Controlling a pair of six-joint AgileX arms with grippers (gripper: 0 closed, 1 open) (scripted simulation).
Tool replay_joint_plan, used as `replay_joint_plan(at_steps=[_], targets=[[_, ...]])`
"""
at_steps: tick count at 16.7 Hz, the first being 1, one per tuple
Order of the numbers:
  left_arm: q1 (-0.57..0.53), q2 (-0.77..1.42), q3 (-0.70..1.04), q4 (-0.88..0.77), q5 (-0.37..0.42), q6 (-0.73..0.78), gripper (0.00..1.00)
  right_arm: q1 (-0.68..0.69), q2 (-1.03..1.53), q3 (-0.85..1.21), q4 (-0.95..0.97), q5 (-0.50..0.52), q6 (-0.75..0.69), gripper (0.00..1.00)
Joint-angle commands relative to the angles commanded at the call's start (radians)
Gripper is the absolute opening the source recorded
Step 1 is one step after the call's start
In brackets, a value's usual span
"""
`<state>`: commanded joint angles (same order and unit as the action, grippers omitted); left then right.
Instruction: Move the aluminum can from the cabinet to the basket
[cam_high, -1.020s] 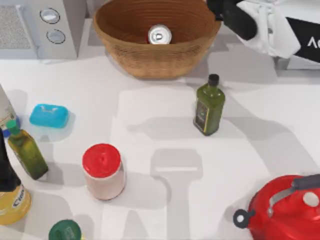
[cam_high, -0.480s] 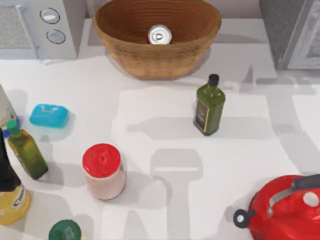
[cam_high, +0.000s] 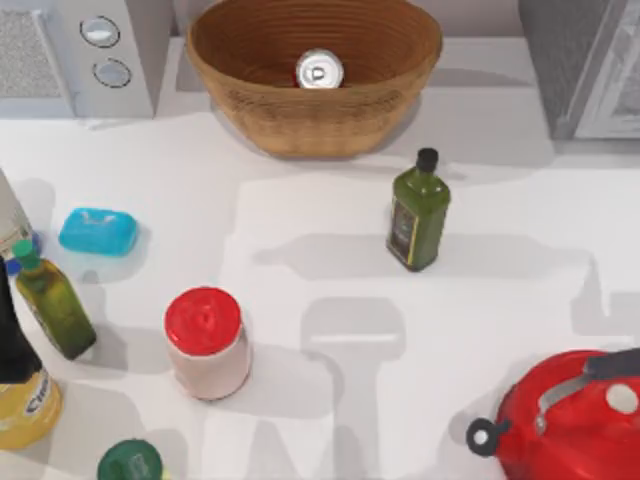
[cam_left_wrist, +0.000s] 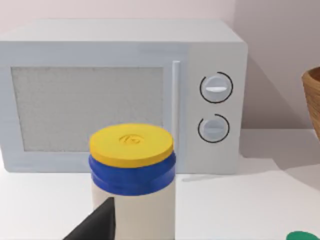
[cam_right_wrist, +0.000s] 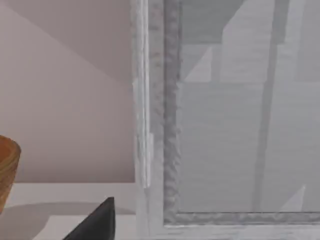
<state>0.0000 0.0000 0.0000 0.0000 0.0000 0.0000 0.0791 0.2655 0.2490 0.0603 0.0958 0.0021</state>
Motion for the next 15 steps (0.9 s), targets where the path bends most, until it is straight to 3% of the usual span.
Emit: replay_joint_plan(at_steps=[6, 15], targets=[[0.0, 0.0, 0.0, 0.0, 0.0, 0.0, 1.0, -0.078, -0.259, -0.243, -0.059, -0.093, -0.002, 1.0], [0.0, 0.0, 0.0, 0.0, 0.0, 0.0, 1.0, -0.125, -0.206, -0.205, -0.006, -0.136, -0.002, 1.0]])
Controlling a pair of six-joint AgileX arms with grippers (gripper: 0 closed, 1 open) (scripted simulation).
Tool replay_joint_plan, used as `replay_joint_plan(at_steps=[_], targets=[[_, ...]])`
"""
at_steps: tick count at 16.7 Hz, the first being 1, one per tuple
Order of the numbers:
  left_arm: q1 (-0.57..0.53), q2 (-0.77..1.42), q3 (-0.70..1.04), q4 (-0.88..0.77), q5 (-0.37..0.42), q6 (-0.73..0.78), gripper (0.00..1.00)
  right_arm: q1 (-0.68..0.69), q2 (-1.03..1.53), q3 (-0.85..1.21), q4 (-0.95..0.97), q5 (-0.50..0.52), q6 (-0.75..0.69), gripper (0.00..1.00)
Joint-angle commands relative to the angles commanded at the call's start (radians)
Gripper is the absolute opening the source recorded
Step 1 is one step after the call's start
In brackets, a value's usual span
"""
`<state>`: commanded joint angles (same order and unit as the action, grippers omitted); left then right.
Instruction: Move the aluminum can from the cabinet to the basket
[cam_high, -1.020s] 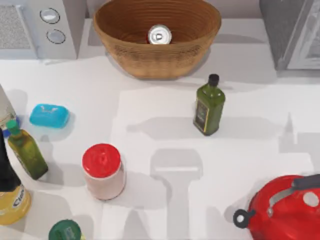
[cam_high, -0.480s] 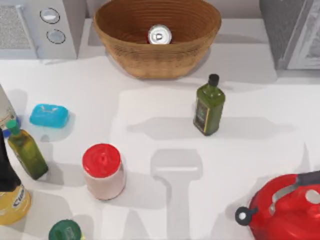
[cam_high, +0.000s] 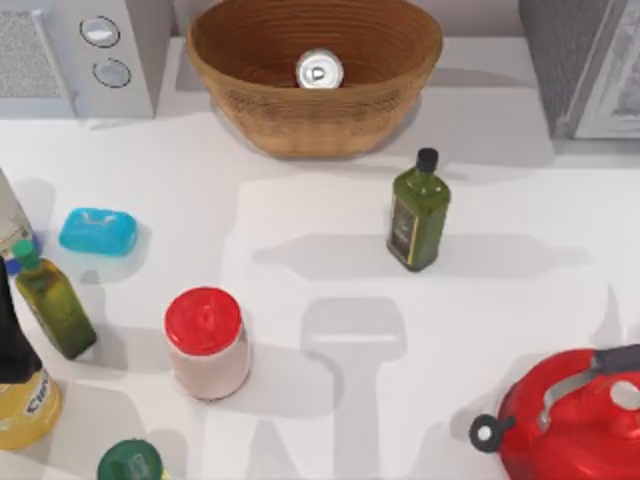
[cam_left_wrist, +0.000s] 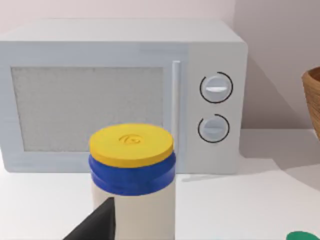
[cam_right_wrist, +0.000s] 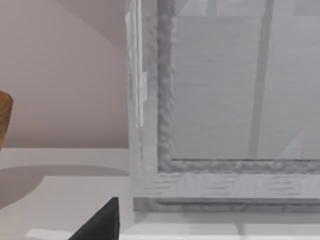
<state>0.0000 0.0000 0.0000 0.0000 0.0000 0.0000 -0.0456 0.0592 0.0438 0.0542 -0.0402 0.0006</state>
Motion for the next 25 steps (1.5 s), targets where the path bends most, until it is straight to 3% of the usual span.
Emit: replay_joint_plan(at_steps=[4, 17, 21, 25], targets=[[0.0, 0.0, 0.0, 0.0, 0.0, 0.0, 1.0, -0.151, 0.209, 0.071, 0.166, -0.143, 0.005, 1.0], [0.0, 0.0, 0.0, 0.0, 0.0, 0.0, 1.0, -0.857, 1.233, 0.347, 0.994, -0.79, 0.046, 1.0], [0.0, 0.0, 0.0, 0.0, 0.0, 0.0, 1.0, -0.967, 1.429, 0.341, 1.151, -0.929, 0.065, 1.0], [0.0, 0.0, 0.0, 0.0, 0.0, 0.0, 1.0, -0.986, 1.476, 0.326, 1.189, -0.971, 0.073, 1.0]])
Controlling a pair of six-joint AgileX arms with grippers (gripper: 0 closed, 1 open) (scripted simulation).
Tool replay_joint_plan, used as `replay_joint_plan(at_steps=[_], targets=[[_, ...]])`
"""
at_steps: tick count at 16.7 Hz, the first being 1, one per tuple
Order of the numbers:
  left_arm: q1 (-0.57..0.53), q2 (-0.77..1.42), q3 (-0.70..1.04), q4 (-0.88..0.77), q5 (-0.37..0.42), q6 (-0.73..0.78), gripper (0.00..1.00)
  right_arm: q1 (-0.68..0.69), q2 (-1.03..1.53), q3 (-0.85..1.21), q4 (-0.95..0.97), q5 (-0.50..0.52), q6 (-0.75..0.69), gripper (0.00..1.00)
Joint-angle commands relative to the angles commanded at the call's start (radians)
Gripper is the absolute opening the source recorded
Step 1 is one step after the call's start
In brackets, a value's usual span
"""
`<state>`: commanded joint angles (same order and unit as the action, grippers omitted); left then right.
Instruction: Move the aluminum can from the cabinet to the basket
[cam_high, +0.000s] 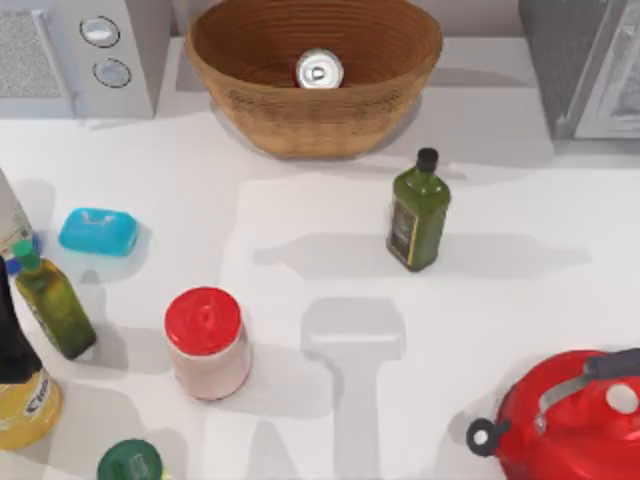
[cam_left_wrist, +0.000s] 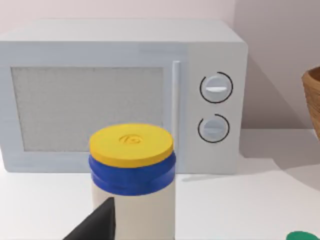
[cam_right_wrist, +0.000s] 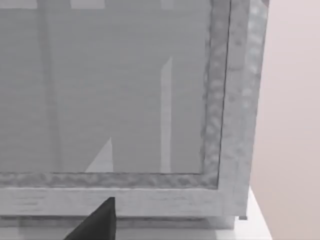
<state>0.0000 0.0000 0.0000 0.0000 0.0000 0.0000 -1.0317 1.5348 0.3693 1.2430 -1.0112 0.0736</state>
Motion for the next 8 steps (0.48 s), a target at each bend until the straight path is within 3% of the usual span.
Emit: replay_joint_plan(at_steps=[8], targets=[[0.0, 0.0, 0.0, 0.0, 0.0, 0.0, 1.0, 0.007, -0.04, 0.104, -0.084, 0.023, -0.016, 1.0]])
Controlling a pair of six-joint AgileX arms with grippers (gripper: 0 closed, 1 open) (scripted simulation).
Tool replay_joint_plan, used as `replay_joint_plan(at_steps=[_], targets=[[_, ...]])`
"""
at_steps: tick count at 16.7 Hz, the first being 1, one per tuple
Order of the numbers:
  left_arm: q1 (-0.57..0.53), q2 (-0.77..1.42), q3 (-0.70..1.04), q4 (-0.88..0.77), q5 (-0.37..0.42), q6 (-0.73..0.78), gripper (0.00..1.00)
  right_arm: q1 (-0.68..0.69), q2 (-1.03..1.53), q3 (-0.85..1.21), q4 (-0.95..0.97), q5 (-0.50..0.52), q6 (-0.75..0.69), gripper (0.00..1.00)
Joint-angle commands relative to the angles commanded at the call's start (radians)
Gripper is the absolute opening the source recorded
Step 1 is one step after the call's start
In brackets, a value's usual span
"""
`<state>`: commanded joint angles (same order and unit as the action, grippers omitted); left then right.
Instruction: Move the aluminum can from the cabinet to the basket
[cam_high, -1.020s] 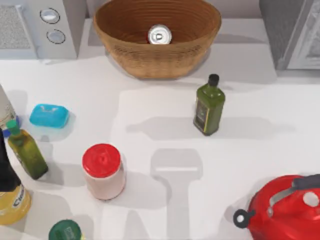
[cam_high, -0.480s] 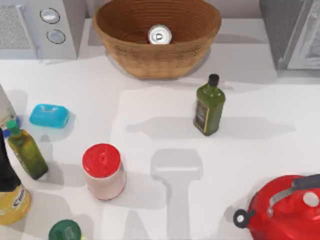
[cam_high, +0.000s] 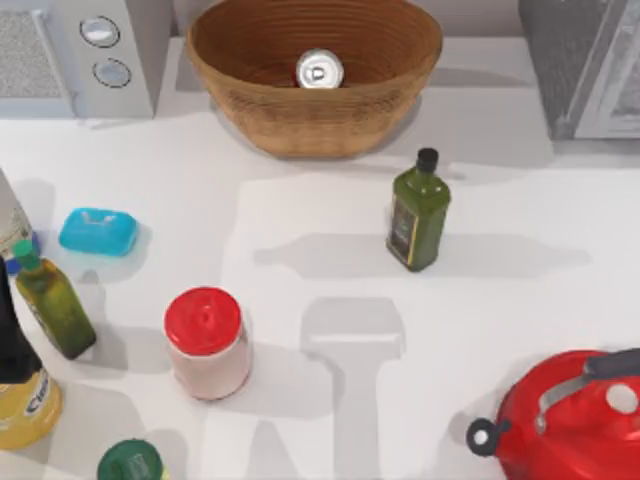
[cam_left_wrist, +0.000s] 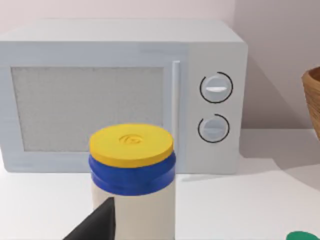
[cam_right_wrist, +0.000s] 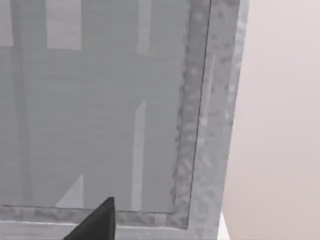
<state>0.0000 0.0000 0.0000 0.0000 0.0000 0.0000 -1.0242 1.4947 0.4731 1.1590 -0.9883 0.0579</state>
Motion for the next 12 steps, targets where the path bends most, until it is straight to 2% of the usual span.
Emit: replay_joint_plan(at_steps=[4, 12], targets=[[0.0, 0.0, 0.0, 0.0, 0.0, 0.0, 1.0, -0.01, -0.056, 0.26, -0.214, 0.012, -0.021, 1.0], [0.0, 0.0, 0.0, 0.0, 0.0, 0.0, 1.0, -0.034, -0.132, 0.999, -0.859, 0.005, -0.026, 1.0]])
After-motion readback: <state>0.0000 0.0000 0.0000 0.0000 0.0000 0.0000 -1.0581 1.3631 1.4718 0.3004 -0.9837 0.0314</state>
